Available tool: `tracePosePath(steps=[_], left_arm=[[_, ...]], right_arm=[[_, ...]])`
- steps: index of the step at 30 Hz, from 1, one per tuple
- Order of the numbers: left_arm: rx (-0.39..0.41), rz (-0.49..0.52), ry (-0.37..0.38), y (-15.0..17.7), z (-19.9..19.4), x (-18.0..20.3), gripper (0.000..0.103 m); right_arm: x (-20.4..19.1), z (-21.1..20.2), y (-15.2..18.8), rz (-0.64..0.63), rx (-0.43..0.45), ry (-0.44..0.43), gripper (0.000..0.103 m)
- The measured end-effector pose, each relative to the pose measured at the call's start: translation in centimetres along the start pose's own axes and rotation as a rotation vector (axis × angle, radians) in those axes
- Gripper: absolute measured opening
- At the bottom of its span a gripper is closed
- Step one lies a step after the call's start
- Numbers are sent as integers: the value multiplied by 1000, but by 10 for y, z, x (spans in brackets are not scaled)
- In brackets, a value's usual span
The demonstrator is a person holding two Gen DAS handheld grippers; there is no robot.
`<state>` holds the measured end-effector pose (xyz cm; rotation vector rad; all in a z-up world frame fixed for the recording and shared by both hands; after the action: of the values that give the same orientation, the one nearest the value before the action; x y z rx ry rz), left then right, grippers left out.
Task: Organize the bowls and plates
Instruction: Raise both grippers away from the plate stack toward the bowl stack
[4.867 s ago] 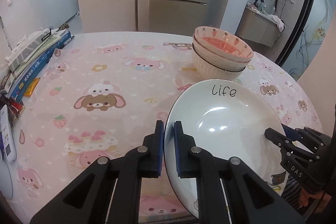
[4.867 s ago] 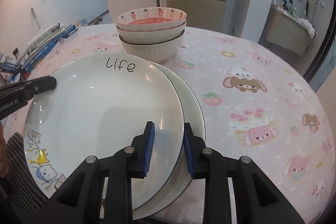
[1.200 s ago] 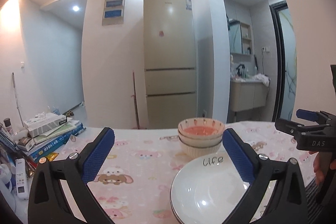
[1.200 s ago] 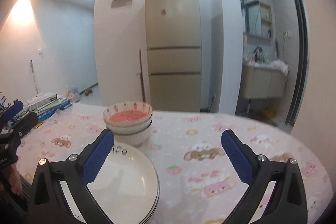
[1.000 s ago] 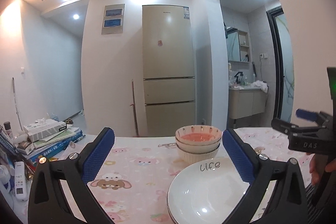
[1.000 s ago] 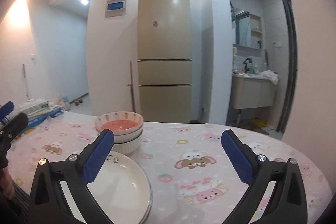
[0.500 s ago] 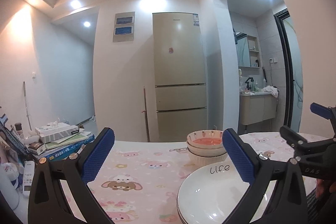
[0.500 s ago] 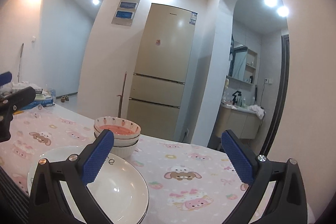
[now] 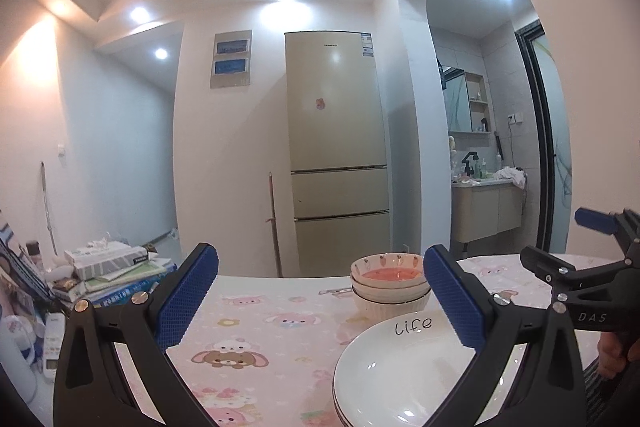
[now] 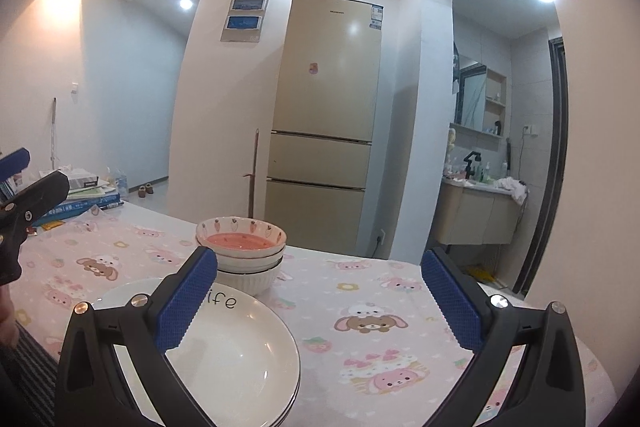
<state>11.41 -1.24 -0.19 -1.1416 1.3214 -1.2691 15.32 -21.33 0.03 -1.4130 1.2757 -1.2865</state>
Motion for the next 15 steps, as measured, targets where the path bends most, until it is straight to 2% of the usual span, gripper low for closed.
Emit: tracePosePath(steps=[8,10,15], left_arm=[[-51,-42,0,3,8,-6,103],[-53,-49,22,3,7,-6,103],[-46,-43,12,2,4,-4,103]], right_arm=[[-2,2,0,-10,-5,17,103],[-3,1,0,-18,0,19,103],[-2,-1,-1,-15,10,9,103]])
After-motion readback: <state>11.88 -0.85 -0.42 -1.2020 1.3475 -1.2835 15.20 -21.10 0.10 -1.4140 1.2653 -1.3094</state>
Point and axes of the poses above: each gripper's, at about its wrist camera, not at the fingertips, and z roughly the way its jaws point, x to its right, y to its underside, the point moved 1 cm from there along z, roughly the way its jaws point, and after that the axes turned 3 degrees about y, right-handed, at the moved point
